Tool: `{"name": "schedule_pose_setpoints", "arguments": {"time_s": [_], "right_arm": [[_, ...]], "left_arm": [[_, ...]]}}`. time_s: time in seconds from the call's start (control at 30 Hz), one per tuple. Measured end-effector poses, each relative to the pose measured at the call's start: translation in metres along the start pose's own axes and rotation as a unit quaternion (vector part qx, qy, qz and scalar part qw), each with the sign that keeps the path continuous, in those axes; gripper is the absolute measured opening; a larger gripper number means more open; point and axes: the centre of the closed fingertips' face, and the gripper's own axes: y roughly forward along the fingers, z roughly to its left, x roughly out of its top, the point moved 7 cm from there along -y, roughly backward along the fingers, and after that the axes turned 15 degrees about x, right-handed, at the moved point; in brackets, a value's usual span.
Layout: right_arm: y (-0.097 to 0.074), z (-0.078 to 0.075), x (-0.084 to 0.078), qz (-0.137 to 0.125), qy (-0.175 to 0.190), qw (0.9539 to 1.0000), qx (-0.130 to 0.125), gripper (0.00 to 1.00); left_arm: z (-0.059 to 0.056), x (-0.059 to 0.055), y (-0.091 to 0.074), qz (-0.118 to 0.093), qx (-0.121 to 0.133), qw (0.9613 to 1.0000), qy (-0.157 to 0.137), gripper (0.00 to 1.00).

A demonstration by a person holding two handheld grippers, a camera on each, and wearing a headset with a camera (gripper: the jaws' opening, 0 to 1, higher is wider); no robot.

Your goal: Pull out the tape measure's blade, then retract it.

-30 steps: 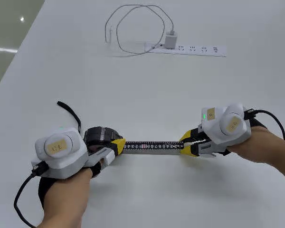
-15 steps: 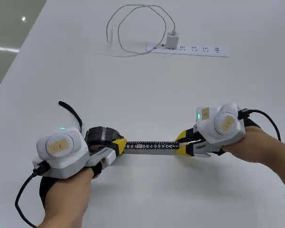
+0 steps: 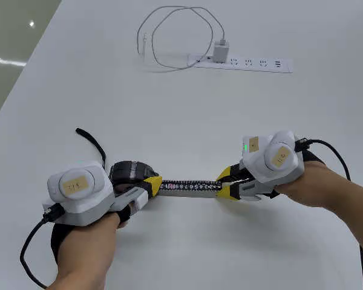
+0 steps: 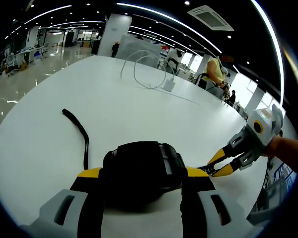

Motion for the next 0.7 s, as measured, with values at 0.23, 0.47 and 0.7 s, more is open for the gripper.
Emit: {"name": "schedule_pose_setpoints", "arguments": {"time_s": [0.23,0.47,0.7], "right_arm": [[0.006,-0.001,0.007,-0.006,-0.001,1.0000,0.002,0.09],[0.014,-0.002,0.013,-0.013,-0.003,0.9999,0.006,0.09],[0.019,-0.003,0.020,-0.019,-0.004,0.9998,0.008,0.09]], "left_arm": [[0.001,0.000,0.001,0.001,-0.001,1.0000,-0.001,0.58],[0.001,0.000,0.002,0.001,-0.002,1.0000,-0.001,0.58],[0.001,0.000,0.002,0.002,-0.002,1.0000,-0.002,0.58]]}}
